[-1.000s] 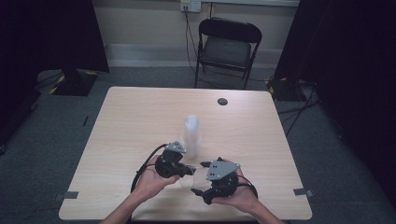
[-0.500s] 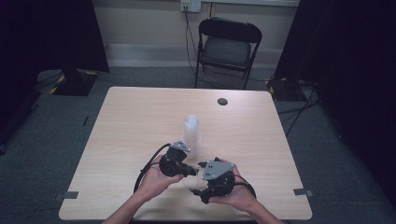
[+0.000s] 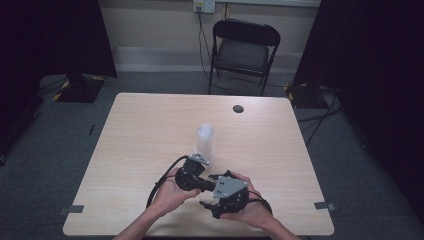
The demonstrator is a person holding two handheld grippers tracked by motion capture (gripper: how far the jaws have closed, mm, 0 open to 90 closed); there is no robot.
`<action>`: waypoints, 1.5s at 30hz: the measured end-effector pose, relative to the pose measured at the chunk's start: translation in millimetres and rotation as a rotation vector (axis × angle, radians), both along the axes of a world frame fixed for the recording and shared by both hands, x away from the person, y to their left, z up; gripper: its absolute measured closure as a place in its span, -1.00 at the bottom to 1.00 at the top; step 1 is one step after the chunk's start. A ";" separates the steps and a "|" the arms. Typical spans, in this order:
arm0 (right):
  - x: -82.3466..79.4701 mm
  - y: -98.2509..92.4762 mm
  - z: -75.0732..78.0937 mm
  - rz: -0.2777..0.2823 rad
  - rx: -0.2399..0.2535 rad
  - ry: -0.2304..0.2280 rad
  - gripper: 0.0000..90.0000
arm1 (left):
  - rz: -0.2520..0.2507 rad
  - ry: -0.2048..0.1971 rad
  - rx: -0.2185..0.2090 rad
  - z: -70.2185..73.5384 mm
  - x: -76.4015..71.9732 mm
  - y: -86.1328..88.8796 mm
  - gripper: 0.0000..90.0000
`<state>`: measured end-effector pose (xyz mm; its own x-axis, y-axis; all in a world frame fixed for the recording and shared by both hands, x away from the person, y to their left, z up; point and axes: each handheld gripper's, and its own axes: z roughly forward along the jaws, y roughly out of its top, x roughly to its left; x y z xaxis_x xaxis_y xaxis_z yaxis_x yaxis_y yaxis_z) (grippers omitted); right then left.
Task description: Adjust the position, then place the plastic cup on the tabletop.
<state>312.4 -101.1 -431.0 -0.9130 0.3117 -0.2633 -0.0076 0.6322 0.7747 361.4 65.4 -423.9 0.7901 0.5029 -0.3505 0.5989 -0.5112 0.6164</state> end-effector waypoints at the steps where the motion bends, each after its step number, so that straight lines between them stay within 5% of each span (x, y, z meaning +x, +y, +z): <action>1: -1.5 -0.1 1.0 0.000 0.007 -0.011 -0.52 | 0.000 0.000 0.003 -0.3 0.1 -0.5 0.96; 14: -2.2 -3.4 3.3 -0.003 0.042 -0.015 -0.38 | 0.011 0.026 -0.004 -4.6 2.4 1.6 0.94; 21: -1.7 -4.4 4.8 -0.005 0.053 -0.015 -0.37 | 0.016 -0.003 -0.018 -4.6 1.9 0.7 0.77; 30: 3.1 -9.9 5.0 -0.041 0.071 -0.006 -0.36 | 0.037 -0.085 -0.058 -0.8 -1.2 4.7 0.44; 33: 7.2 -12.9 4.5 -0.076 0.085 0.017 -0.36 | 0.087 -0.161 -0.052 2.9 -6.3 6.5 0.25; 45: 18.2 -24.7 -1.1 -0.143 0.095 0.048 -0.36 | 0.141 -0.235 -0.104 8.6 -9.4 17.7 -0.05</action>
